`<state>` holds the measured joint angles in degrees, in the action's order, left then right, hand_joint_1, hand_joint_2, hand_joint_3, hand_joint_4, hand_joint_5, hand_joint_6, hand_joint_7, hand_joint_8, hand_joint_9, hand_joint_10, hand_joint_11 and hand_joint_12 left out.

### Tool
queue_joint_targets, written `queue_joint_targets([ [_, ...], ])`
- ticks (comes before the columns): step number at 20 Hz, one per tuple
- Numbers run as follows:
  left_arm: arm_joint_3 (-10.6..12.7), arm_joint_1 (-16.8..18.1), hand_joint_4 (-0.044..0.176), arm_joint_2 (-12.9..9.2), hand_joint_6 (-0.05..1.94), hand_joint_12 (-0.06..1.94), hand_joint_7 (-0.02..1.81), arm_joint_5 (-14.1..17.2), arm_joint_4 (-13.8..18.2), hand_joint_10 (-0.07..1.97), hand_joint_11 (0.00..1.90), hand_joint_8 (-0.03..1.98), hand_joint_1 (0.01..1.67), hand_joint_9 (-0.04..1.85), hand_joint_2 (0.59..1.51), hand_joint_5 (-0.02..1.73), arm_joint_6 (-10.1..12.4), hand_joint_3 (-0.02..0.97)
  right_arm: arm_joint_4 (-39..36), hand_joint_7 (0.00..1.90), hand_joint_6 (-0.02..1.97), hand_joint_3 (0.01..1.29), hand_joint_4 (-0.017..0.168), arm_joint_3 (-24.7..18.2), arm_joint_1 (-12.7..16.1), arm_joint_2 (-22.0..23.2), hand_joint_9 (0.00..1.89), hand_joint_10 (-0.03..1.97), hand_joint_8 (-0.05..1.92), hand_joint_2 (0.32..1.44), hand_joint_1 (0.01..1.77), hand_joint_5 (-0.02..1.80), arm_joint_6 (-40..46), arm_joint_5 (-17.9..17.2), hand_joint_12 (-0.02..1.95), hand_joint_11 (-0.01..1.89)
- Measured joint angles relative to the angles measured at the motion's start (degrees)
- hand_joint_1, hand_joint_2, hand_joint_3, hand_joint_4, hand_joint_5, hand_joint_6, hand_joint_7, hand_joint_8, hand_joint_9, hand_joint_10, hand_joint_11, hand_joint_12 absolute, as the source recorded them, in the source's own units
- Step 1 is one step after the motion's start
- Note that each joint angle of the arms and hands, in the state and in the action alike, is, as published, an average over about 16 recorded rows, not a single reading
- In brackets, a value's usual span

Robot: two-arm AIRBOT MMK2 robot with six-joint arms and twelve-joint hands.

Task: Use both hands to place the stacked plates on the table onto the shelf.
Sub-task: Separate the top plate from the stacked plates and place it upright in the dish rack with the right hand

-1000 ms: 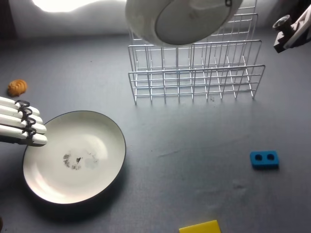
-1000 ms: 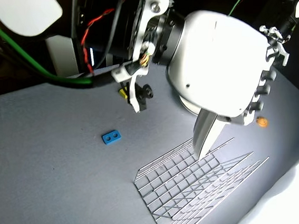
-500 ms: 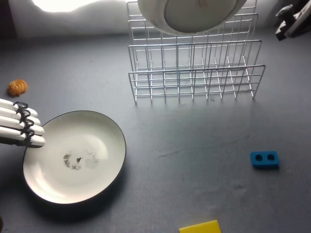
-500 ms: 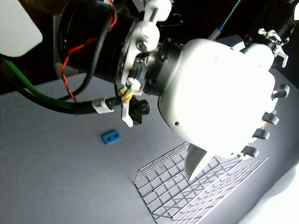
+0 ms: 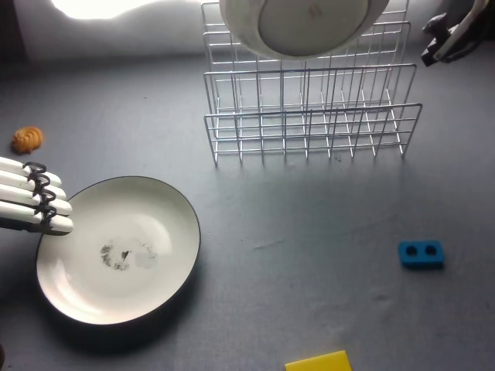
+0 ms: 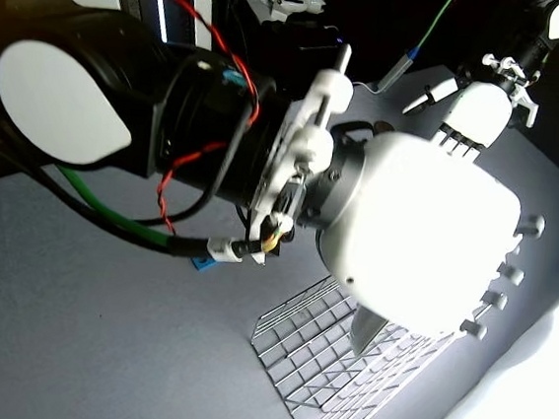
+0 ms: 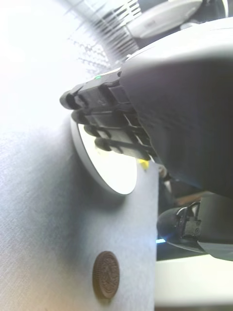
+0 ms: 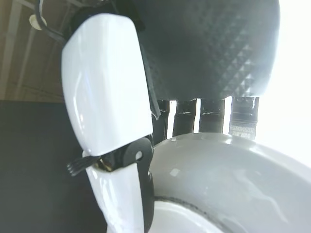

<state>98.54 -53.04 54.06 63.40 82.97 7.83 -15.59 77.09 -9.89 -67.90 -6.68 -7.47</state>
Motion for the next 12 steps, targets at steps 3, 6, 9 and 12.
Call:
queue_joint_targets([
  [3,0.0,0.0,0.001,0.0,0.01,0.01,0.02,0.0,0.0,0.00,0.02,-0.01,0.02,0.02,1.121,0.02,0.0,0.019,0.8,1.02,1.03,0.02,-0.006,2.1,-0.9,-1.5,0.98,1.06,0.90,0.99,1.37,0.88,0.4,0.2,1.09,0.82],
  [6,0.0,0.0,0.001,0.0,0.01,0.01,0.02,0.0,0.0,0.00,0.02,-0.01,0.02,0.02,1.121,0.02,0.0,0.019,1.5,1.02,1.03,0.02,-0.007,4.1,-1.6,-2.9,0.98,1.06,0.89,0.99,1.37,0.87,0.8,0.5,1.10,0.82],
  [9,0.1,0.0,0.001,0.0,0.01,0.01,0.02,0.0,0.0,0.00,0.02,-0.01,0.02,0.02,1.121,0.02,0.0,0.019,1.9,1.02,1.02,0.02,-0.008,5.8,-2.4,-4.2,0.98,1.05,0.89,0.99,1.37,0.87,1.3,0.7,1.09,0.82],
  [12,0.1,0.0,0.001,0.0,0.01,0.01,0.02,0.0,0.0,0.00,0.02,-0.01,0.02,0.02,1.121,0.02,0.0,0.019,2.3,1.02,1.01,0.02,-0.008,7.2,-3.0,-5.4,0.99,1.05,0.89,0.99,1.37,0.87,1.7,0.8,1.08,0.82],
])
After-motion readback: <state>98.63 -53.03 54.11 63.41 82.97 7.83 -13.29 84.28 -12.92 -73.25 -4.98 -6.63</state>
